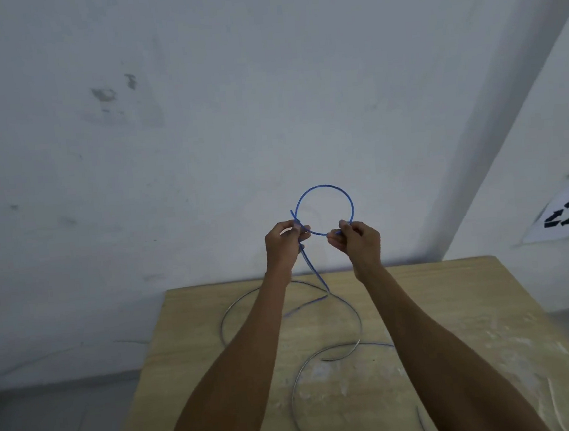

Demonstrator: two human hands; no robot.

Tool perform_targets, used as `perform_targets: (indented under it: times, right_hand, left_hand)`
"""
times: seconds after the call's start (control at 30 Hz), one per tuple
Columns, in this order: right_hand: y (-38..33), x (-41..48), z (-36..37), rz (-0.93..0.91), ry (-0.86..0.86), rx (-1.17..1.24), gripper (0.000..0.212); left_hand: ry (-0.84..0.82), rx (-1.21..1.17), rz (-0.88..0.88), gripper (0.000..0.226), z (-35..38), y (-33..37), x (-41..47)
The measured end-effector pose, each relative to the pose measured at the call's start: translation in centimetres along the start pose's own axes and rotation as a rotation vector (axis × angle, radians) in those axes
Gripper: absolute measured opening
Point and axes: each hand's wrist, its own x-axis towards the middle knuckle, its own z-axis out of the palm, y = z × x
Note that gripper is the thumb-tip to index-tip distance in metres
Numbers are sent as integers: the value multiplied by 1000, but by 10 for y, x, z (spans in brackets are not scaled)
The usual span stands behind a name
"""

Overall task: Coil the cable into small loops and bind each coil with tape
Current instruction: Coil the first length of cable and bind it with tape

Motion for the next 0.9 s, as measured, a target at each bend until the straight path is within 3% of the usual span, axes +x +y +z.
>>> perform_targets:
  times: [0.2, 0.33, 0.47, 0.67, 0.9]
  right_hand:
    - [-18, -11, 13, -90, -36, 75, 24]
    - [-30, -15, 17, -57, -152, 56, 23]
    - [-39, -11, 12, -46, -217, -45, 22]
    - [-62, 6, -4, -191, -255, -209, 23]
    - [-78, 7, -7, -216, -343, -233, 24]
  left_hand:
    - [-15, -152, 96, 21, 3, 31, -7]
    - [-20, -206, 149, 19, 7, 47, -3]
    - [-15, -168, 190, 21, 5, 60, 6]
    - [-71, -22, 243, 22, -8, 71, 5]
    - [-71, 107, 301, 20, -8, 73, -3]
